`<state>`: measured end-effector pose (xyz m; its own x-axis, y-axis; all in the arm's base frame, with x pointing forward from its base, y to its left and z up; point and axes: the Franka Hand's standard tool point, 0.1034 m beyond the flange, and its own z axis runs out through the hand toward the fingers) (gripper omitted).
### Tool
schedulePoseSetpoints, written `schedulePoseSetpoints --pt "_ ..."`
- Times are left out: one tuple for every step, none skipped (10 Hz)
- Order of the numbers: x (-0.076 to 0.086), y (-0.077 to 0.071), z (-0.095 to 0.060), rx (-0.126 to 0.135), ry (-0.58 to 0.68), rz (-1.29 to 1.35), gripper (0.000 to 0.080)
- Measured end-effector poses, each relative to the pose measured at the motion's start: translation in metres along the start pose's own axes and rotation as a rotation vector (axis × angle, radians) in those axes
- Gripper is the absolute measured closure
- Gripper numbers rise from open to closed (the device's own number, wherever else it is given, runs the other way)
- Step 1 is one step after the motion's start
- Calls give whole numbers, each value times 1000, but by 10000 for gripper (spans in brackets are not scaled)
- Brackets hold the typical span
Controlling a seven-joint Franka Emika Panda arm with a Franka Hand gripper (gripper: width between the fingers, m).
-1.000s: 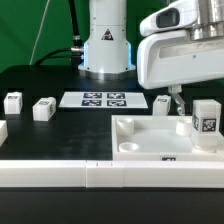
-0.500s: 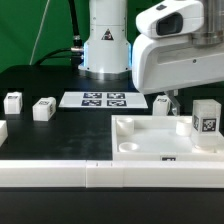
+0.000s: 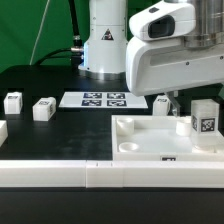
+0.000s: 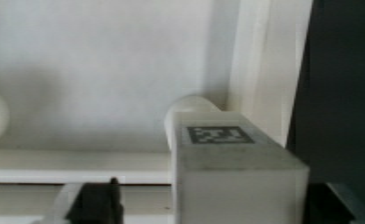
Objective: Assemble one leg
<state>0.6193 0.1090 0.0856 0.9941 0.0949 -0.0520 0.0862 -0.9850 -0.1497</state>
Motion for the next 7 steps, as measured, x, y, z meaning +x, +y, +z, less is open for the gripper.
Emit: schedulePoseSetpoints --pt "0 0 0 0 0 0 513" --pt "0 0 0 0 0 1 513" --pt "0 0 0 1 0 36 508" --pt "0 0 0 1 0 34 508" --pt "0 -1 0 4 0 102 508" --pt "-1 -2 1 4 -1 206 508" --pt "-2 -6 2 0 -5 382 508"
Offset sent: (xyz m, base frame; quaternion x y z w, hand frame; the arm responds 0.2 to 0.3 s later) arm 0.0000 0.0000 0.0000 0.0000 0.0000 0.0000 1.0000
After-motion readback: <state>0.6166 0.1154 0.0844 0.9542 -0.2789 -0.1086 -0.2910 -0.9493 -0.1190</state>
